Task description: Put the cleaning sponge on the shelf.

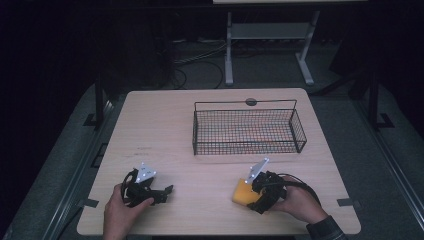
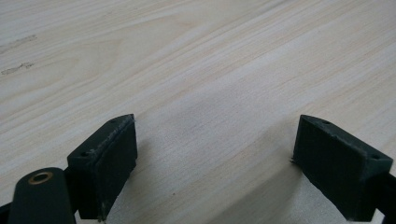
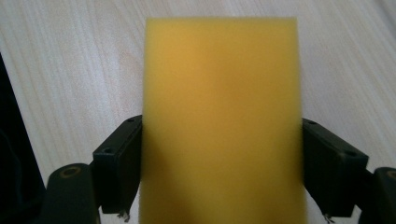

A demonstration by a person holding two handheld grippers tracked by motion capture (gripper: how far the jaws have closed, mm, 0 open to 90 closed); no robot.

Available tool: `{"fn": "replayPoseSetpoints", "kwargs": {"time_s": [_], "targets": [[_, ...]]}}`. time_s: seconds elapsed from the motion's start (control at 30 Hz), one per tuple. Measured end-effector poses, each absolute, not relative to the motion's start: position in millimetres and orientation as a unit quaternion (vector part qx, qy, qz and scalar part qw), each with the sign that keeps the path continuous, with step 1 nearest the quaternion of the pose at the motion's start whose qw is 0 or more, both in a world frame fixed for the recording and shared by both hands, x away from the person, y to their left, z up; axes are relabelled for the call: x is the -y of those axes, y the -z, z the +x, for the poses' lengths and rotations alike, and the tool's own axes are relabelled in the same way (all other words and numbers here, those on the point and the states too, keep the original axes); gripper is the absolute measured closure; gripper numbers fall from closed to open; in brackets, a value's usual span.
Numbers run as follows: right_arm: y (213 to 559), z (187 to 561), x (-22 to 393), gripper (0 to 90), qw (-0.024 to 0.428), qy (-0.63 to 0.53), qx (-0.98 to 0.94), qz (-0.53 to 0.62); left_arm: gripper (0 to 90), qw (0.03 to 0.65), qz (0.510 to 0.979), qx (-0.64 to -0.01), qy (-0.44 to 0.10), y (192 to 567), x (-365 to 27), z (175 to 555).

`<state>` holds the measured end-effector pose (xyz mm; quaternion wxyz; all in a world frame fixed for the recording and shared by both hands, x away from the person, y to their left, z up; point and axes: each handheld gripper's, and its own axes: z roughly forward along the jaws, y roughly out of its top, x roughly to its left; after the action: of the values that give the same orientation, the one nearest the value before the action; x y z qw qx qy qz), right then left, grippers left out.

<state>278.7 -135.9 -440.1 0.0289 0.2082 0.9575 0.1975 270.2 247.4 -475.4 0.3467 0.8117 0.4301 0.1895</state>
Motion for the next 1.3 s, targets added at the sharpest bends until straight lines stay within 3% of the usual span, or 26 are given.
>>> {"fn": "replayPoseSetpoints", "kwargs": {"time_s": [1.3], "targets": [[389, 297, 157, 24.4, 0.042, -0.222, -0.943, 0.243, 12.7, 0.348, 0.81, -0.432, -0.189, 476, -247, 270]]}}
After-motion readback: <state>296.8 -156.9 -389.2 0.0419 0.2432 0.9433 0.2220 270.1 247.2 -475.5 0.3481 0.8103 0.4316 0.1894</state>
